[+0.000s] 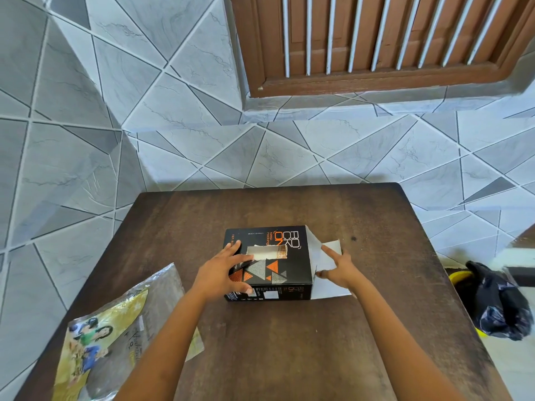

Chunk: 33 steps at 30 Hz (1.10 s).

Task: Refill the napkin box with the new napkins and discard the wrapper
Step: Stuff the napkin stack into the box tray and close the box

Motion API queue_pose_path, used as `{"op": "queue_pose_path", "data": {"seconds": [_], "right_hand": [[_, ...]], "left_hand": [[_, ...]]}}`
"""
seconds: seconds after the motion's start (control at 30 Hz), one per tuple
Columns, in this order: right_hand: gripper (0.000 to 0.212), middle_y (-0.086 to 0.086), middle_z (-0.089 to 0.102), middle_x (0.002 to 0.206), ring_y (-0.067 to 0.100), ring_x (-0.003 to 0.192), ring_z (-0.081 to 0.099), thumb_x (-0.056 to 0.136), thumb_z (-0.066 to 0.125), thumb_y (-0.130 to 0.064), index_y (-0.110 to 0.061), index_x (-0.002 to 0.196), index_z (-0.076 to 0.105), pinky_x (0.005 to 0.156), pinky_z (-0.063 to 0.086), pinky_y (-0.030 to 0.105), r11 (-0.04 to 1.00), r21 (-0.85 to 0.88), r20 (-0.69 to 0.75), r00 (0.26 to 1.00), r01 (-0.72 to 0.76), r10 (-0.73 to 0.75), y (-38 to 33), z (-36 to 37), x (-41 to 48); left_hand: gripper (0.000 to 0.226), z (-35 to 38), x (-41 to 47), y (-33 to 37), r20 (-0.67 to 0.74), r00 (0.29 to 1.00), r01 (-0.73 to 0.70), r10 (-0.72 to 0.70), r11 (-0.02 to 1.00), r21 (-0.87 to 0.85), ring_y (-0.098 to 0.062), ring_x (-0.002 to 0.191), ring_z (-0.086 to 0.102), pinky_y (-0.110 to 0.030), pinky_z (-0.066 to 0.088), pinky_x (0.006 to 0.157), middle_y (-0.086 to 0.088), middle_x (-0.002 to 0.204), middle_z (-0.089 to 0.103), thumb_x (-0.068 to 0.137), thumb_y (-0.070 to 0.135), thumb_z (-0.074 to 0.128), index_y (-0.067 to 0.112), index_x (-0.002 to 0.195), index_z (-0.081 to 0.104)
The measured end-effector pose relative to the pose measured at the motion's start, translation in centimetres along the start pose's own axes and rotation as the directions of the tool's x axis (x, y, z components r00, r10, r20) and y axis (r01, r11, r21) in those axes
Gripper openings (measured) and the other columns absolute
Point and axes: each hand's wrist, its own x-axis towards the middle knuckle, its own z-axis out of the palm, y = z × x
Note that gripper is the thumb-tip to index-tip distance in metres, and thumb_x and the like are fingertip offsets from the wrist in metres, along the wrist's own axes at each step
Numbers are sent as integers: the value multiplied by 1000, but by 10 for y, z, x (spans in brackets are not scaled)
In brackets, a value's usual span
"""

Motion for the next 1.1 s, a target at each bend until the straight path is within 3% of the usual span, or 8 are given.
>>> {"op": "queue_pose_path", "data": {"seconds": [0.1, 0.23, 0.33, 0.43, 0.57, 0.8, 0.97, 1.1], "right_hand": [[59, 13, -2, 156, 37, 139, 22, 84, 65, -20, -30, 136, 40, 111, 27, 45, 999, -28, -67, 997, 33, -35, -5, 3, 3], [43, 12, 36, 146, 31, 129, 40, 87, 59, -17, -20, 129, 48, 102, 38, 40, 978, 145, -273, 956, 153, -109, 1, 4, 1], [49, 13, 56, 126, 30, 109, 55, 92, 51, -25, -17, 136, 33, 92, 45, 38, 885, 436, -414, 910, 165, 34, -2, 7, -4], [42, 13, 64, 112, 29, 96, 64, 91, 53, -24, -12, 131, 45, 80, 55, 40, 861, 486, -428, 900, 149, 86, -8, 12, -3], [29, 9, 68, 97, 23, 81, 64, 86, 61, -16, -7, 113, 62, 79, 57, 45, 848, 515, -309, 950, 127, 46, -17, 24, -4], [27, 8, 70, 110, 24, 101, 64, 87, 58, -18, -13, 113, 64, 90, 50, 39, 930, 351, -473, 878, 109, 76, -14, 20, -8], [31, 8, 69, 113, 21, 102, 64, 86, 60, -18, -13, 116, 63, 90, 48, 34, 920, 353, -487, 873, 173, 23, -16, 29, -13], [32, 6, 68, 115, 25, 105, 63, 88, 56, -22, -18, 119, 62, 86, 49, 37, 928, 366, -548, 822, 71, 153, -32, 41, -14]], "left_hand": [[80, 1, 0, -2, -4, 1000, 3, -3, 1000, -13, -12, 147, 5, -47, 25, 114, 9, 159, 9, 68, 52, 74, 41, 138, 37], [79, 3, -1, -4, -9, 1000, 5, -5, 999, -46, -11, 147, 3, -48, 26, 113, 10, 159, 8, 68, 51, 74, 41, 138, 37], [81, 2, 1, -5, 21, 1000, -4, 5, 999, -46, -11, 147, 2, -50, 27, 113, 10, 159, 8, 67, 51, 75, 42, 137, 37], [82, 0, 2, -5, 50, 998, -22, 25, 998, -64, -9, 147, 1, -50, 26, 113, 11, 159, 7, 65, 48, 77, 43, 136, 38], [81, -1, 2, -6, 44, 998, -32, 35, 997, -67, -8, 147, 1, -48, 27, 112, 12, 159, 7, 66, 48, 77, 43, 136, 38], [79, 1, -1, -6, 44, 998, -33, 34, 999, -23, -9, 147, -1, -49, 32, 111, 12, 159, 3, 70, 51, 72, 44, 138, 33], [80, -1, -1, -4, 53, 998, -28, 28, 1000, 7, -10, 147, 0, -52, 30, 111, 12, 159, 4, 69, 52, 72, 44, 139, 33], [80, -1, -1, -3, 47, 999, -25, 25, 1000, -3, -10, 147, 0, -53, 31, 110, 12, 159, 4, 70, 50, 73, 44, 139, 33]]}}
